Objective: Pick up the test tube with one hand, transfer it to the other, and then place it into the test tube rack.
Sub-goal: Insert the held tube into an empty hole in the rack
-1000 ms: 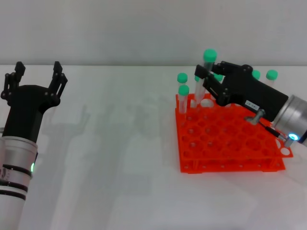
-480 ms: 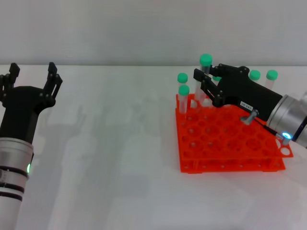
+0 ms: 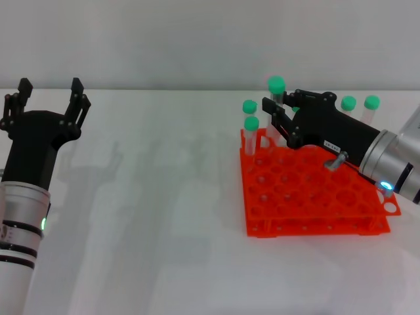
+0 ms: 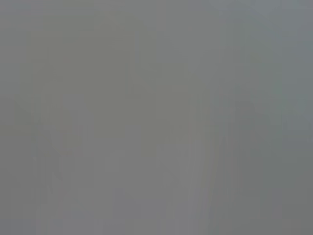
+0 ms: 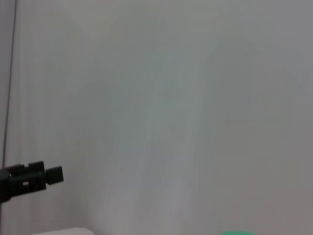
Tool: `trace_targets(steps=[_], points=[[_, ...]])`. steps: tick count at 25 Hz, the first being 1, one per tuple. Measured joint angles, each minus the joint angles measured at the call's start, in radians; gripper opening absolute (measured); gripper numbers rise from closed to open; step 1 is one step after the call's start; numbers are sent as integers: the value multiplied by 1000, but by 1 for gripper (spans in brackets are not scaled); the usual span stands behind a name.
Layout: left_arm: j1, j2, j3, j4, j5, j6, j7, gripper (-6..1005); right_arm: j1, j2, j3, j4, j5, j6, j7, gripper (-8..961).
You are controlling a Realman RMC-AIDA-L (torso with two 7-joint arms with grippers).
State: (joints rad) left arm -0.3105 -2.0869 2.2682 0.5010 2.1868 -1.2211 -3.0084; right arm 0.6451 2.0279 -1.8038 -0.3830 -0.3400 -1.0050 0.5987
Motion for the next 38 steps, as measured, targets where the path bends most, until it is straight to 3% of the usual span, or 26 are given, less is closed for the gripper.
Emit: trace_targets(steps=[9, 18, 38], points=[[-2, 1, -1, 1, 4, 0, 0, 839, -8, 0, -21, 6, 42, 29, -12, 209], [-5, 1, 0, 3, 7, 0, 0, 836, -11, 0, -213, 0, 310, 74, -95, 210], [-33, 2, 4, -1, 10, 12, 3, 832, -1, 0, -269, -20, 350, 98, -127, 212]])
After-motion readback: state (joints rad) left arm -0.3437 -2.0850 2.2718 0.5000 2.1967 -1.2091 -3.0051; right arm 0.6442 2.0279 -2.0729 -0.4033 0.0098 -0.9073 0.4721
